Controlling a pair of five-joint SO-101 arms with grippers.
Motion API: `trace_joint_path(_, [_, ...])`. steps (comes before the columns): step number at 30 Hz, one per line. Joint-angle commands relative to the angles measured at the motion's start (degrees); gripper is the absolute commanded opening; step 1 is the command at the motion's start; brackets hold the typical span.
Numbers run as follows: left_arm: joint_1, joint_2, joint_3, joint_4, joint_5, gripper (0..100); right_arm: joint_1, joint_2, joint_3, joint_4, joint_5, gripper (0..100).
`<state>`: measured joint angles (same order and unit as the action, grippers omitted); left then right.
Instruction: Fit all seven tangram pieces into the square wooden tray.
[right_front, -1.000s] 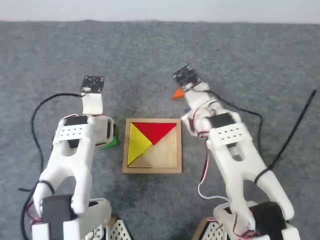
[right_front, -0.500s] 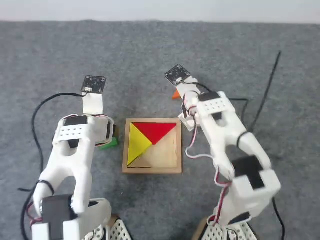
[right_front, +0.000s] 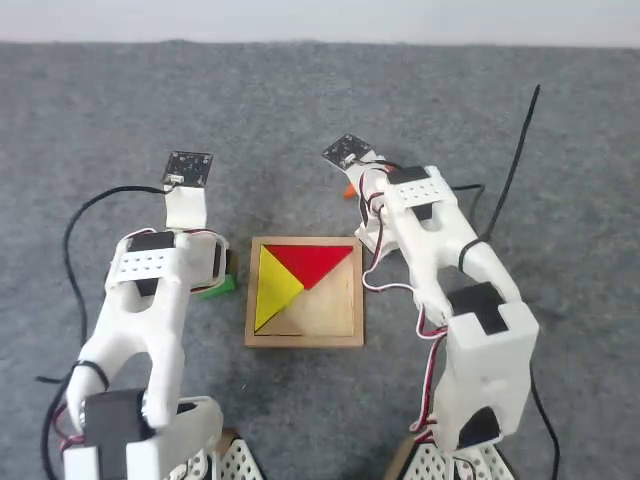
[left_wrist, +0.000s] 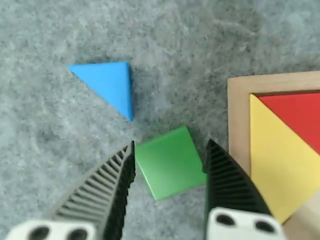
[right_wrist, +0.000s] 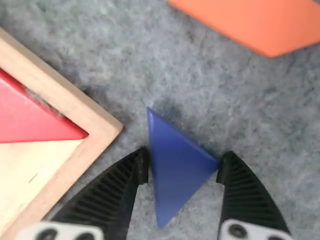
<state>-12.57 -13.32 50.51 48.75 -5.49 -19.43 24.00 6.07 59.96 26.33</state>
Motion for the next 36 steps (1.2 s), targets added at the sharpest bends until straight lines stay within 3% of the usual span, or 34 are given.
trace_joint_path(1, [-0.09, -1.32, -1.36, 0.09, -0.79, 21, 0.84, -0.13, -2.81, 0.84, 0.88, 22.3])
trace_joint_path(15, [-0.09, -1.32, -1.27, 0.09, -0.79, 21, 0.04, -0.04, -2.99, 3.74, 0.88, 21.8])
trace_joint_path(21, [-0.09, -1.32, -1.27, 0.00, -0.79, 21, 0.31, -0.31, -2.99, 3.47, 0.88, 11.5])
trace_joint_path(36, [-0.09, -1.32, -1.27, 0.00, -0.79, 21, 0.31, -1.45, -2.90, 3.65, 1.14, 12.5])
